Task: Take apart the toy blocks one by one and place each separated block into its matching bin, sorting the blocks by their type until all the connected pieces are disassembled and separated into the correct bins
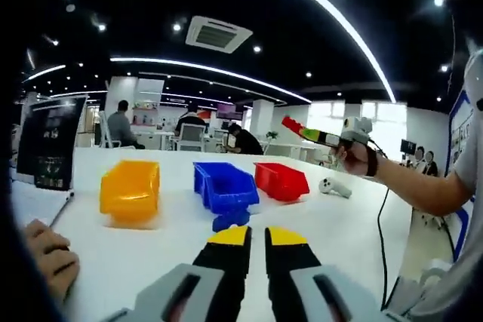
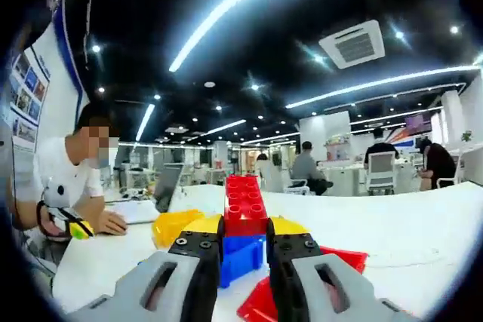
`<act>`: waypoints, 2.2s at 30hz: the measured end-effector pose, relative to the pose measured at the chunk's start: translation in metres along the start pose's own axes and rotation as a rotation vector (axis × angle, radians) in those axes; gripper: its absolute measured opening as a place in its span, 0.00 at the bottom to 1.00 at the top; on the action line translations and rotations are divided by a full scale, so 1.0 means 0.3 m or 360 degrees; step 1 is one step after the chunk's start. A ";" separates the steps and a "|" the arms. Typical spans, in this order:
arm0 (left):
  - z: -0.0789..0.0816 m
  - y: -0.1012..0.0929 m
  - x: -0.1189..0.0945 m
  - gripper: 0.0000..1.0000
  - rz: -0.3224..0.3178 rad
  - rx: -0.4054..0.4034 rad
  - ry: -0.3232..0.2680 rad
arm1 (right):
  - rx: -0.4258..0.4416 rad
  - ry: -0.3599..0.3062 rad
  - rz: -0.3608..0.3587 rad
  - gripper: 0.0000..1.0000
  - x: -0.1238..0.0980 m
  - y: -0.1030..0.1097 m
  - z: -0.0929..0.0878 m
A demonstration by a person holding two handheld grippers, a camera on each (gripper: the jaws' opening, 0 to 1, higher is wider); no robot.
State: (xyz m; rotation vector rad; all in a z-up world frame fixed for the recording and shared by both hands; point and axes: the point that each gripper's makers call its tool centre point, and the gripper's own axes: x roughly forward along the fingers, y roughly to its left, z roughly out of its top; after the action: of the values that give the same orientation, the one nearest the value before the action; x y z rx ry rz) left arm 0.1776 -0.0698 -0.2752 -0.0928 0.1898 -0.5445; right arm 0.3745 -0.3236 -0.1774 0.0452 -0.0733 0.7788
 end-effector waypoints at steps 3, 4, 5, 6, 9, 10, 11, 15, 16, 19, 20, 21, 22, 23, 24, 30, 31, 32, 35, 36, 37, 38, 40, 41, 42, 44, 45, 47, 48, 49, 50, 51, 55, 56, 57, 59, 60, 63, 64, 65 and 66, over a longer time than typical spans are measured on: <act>0.001 0.022 -0.004 0.11 0.0021 -0.0014 -0.0010 | 0.0037 0.0163 -0.0228 0.24 -0.006 -0.117 -0.091; 0.004 0.026 -0.004 0.10 0.0035 -0.0007 -0.0017 | 0.0130 0.0187 -0.0231 0.24 -0.003 -0.136 -0.123; 0.012 0.027 -0.007 0.10 0.0049 0.0005 -0.0038 | 0.0172 0.0205 -0.0223 0.24 -0.001 -0.144 -0.145; 0.018 0.023 -0.009 0.10 0.0049 0.0009 -0.0053 | 0.0154 0.0214 -0.0238 0.24 0.000 -0.155 -0.158; 0.022 0.012 -0.010 0.10 0.0028 -0.0009 -0.0067 | 0.0084 0.0280 -0.0259 0.24 0.001 -0.154 -0.198; 0.016 0.012 -0.009 0.10 0.0024 -0.0014 -0.0061 | 0.0077 0.0289 -0.0259 0.24 0.004 -0.152 -0.205; 0.000 0.014 -0.005 0.10 0.0019 -0.0020 -0.0039 | 0.0062 0.0309 -0.0260 0.24 0.007 -0.151 -0.214; -0.026 0.011 -0.004 0.10 0.0004 -0.0034 0.0009 | -0.0033 0.0372 -0.0295 0.20 0.019 -0.175 -0.223; -0.026 0.007 -0.006 0.10 -0.0003 -0.0035 0.0007 | -0.0038 0.0366 -0.0290 0.09 0.020 -0.174 -0.216; -0.028 -0.003 -0.010 0.09 -0.0030 -0.0033 0.0010 | -0.0061 0.0353 -0.0300 0.07 0.031 -0.188 -0.200; -0.032 -0.004 -0.010 0.09 -0.0033 -0.0032 0.0014 | -0.0120 0.0404 -0.0330 0.07 0.030 -0.205 -0.212; -0.036 -0.005 -0.009 0.09 -0.0036 -0.0031 0.0016 | -0.0120 0.0406 -0.0326 0.08 0.035 -0.205 -0.215; -0.042 -0.006 -0.007 0.09 -0.0040 -0.0034 0.0022 | -0.0104 0.0403 -0.0321 0.08 0.039 -0.208 -0.217; -0.047 -0.008 -0.006 0.09 -0.0046 -0.0038 0.0031 | -0.0072 0.0400 -0.0323 0.09 0.040 -0.210 -0.221; -0.051 -0.010 -0.005 0.09 -0.0049 -0.0037 0.0038 | -0.0065 0.0401 -0.0323 0.09 0.039 -0.208 -0.222; -0.060 -0.017 -0.013 0.10 -0.0067 -0.0049 0.0046 | -0.0085 0.0422 -0.0232 0.60 0.054 -0.165 -0.237; -0.066 -0.014 -0.013 0.10 -0.0067 -0.0053 0.0051 | -0.0095 0.0439 -0.0213 0.63 0.054 -0.155 -0.246; -0.073 -0.013 -0.012 0.10 -0.0068 -0.0058 0.0059 | -0.0101 0.0453 -0.0182 0.62 0.051 -0.140 -0.252; -0.087 -0.018 -0.011 0.11 -0.0079 -0.0070 0.0084 | -0.0101 0.0464 -0.0138 0.60 0.052 -0.107 -0.261; -0.089 -0.021 -0.012 0.11 -0.0083 -0.0076 0.0086 | -0.0102 0.0472 -0.0118 0.58 0.054 -0.092 -0.264; -0.091 -0.024 -0.011 0.11 -0.0087 -0.0082 0.0088 | -0.0102 0.0474 -0.0091 0.56 0.058 -0.073 -0.265; -0.094 -0.026 -0.011 0.12 -0.0090 -0.0086 0.0092 | -0.0111 0.0475 -0.0052 0.55 0.065 -0.049 -0.266; -0.102 -0.028 -0.007 0.12 -0.0095 -0.0086 0.0106 | -0.0137 0.0492 0.0067 0.52 0.084 0.021 -0.275; -0.105 -0.028 -0.004 0.12 -0.0099 -0.0086 0.0112 | -0.0161 0.0503 0.0155 0.50 0.095 0.069 -0.281; -0.107 -0.029 -0.002 0.12 -0.0102 -0.0087 0.0115 | -0.0193 0.0516 0.0247 0.48 0.107 0.121 -0.290; -0.109 -0.032 0.001 0.12 -0.0105 -0.0087 0.0120 | -0.0281 0.0564 0.0487 0.42 0.125 0.250 -0.321; -0.108 -0.035 0.002 0.12 -0.0110 -0.0086 0.0119 | -0.0329 0.0575 0.0608 0.40 0.134 0.318 -0.335; -0.105 -0.042 0.001 0.12 -0.0118 -0.0090 0.0113 | -0.0329 0.0584 0.0865 0.39 0.145 0.459 -0.360; -0.105 -0.047 -0.001 0.12 -0.0126 -0.0092 0.0113 | -0.0335 0.0603 0.0999 0.39 0.158 0.534 -0.384; -0.107 -0.052 -0.002 0.12 -0.0137 -0.0091 0.0118 | -0.0350 0.0619 0.1068 0.39 0.163 0.569 -0.399; -0.112 -0.060 -0.004 0.12 -0.0154 -0.0094 0.0129 | -0.0387 0.0668 0.1163 0.39 0.179 0.617 -0.442; -0.119 -0.068 -0.005 0.12 -0.0172 -0.0090 0.0143 | -0.0407 0.0692 0.1186 0.39 0.192 0.631 -0.464; -0.132 -0.093 -0.022 0.12 -0.0202 -0.0056 0.0169 | -0.0427 0.0765 0.1240 0.37 0.265 0.676 -0.525; -0.130 -0.094 -0.030 0.13 -0.0206 -0.0058 0.0166 | -0.0394 0.0759 0.1262 0.35 0.277 0.688 -0.522; -0.131 -0.093 -0.037 0.13 -0.0205 -0.0066 0.0161 | -0.0367 0.0758 0.1271 0.33 0.284 0.698 -0.518; -0.138 -0.088 -0.047 0.13 -0.0192 -0.0080 0.0163 | -0.0355 0.0765 0.1284 0.32 0.300 0.710 -0.518; -0.145 -0.083 -0.050 0.13 -0.0186 -0.0085 0.0169 | -0.0378 0.0805 0.1307 0.32 0.298 0.716 -0.533; -0.162 -0.073 -0.050 0.15 -0.0189 -0.0101 0.0188 | -0.0393 0.0813 0.1316 0.32 0.301 0.725 -0.538; -0.164 -0.072 -0.048 0.17 -0.0191 -0.0105 0.0196 | -0.0389 0.0821 0.1312 0.28 0.301 0.725 -0.537; -0.166 -0.069 -0.044 0.19 -0.0191 -0.0104 0.0203 | -0.0422 0.0879 0.1310 0.24 0.287 0.720 -0.546; -0.167 -0.067 -0.038 0.20 -0.0192 -0.0101 0.0210 | -0.0465 0.0899 0.1302 0.24 0.283 0.716 -0.553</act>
State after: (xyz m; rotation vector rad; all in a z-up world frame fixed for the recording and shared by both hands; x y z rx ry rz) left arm 0.1477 -0.0827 -0.3197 -0.1309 0.3315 -0.6657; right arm 0.2920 -0.1003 -0.3327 -0.5104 0.3539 1.5617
